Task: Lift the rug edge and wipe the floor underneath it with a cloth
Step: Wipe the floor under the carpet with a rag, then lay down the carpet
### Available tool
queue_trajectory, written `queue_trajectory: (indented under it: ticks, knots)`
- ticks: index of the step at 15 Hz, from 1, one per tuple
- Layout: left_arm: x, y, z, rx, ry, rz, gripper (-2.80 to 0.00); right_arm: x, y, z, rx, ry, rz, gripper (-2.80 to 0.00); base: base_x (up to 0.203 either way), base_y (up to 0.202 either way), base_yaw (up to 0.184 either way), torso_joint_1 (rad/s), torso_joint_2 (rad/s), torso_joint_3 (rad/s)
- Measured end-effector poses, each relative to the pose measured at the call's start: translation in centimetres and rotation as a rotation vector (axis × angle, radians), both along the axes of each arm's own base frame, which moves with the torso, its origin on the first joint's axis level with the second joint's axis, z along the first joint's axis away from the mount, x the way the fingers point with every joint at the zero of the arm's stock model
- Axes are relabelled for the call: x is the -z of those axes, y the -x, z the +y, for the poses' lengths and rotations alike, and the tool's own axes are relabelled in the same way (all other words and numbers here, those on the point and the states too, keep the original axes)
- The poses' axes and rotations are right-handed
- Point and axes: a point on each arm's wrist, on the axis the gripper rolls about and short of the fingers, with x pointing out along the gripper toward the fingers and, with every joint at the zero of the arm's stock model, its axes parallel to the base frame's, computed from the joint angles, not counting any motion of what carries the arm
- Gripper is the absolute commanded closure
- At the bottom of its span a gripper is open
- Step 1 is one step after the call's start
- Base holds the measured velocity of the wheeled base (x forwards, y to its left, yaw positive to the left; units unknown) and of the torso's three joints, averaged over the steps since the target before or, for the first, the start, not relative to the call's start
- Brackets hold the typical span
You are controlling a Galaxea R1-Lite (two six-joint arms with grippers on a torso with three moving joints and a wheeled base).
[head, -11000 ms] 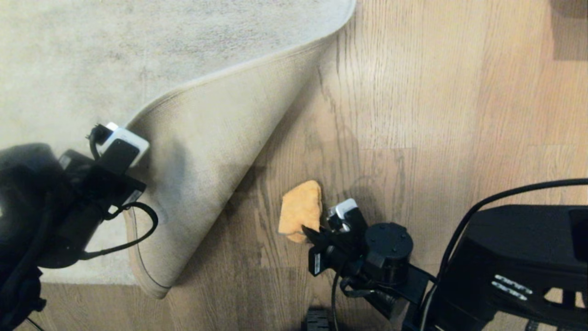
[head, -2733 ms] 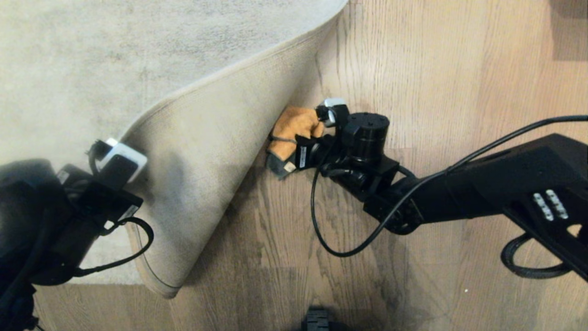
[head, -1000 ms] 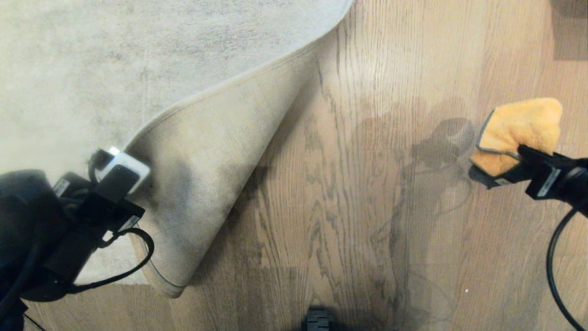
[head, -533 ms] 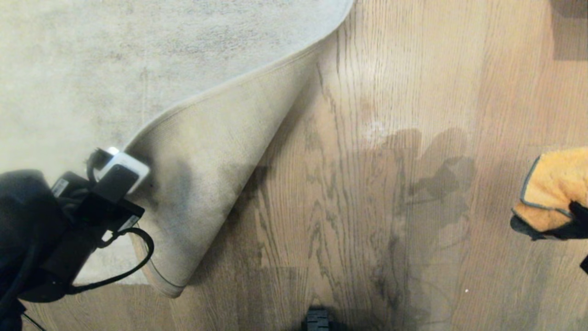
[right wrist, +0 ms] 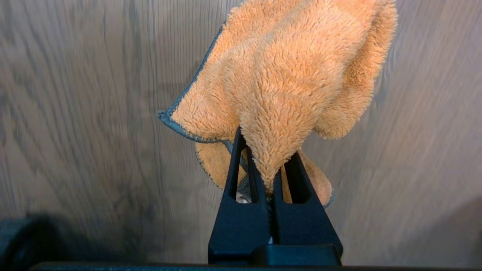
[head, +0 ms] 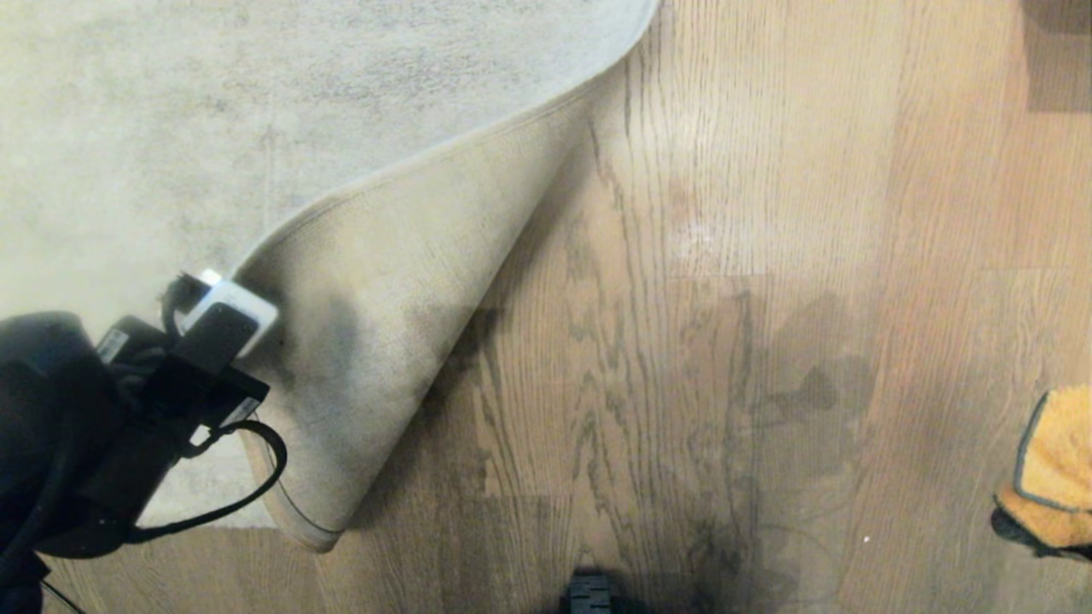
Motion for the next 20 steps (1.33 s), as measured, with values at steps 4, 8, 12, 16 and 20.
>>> queue_trajectory:
  ticks: [4,8,12,16,20]
  knots:
    - [0.1,0.1,0.0,0.000,0.000,0.005,0.00,2.8,3.6,-0.1,-0.011,0.013,0.010,0.00,0.000,0.000,0.000,0.000,0.00,0.000]
    - [0.2,0.1,0.0,0.001,-0.001,0.006,0.00,5.2,5.4,0.2,-0.105,0.014,0.039,0.00,0.000,0.000,0.000,0.000,0.00,0.000]
    - [0.2,0.2,0.0,0.005,-0.002,0.007,0.00,5.6,5.6,0.2,-0.120,0.011,0.003,0.00,0.000,0.000,0.000,0.000,0.00,0.000]
    - [0.5,0.6,-0.5,0.027,-0.004,0.018,0.00,5.7,5.6,0.2,-0.119,0.004,-0.004,0.00,0.000,0.000,0.000,0.000,0.00,0.000]
    - [0.6,1.0,-0.8,0.048,0.002,0.019,0.00,5.7,5.6,0.2,-0.116,-0.054,-0.008,0.00,0.000,0.000,0.000,0.000,0.00,0.000]
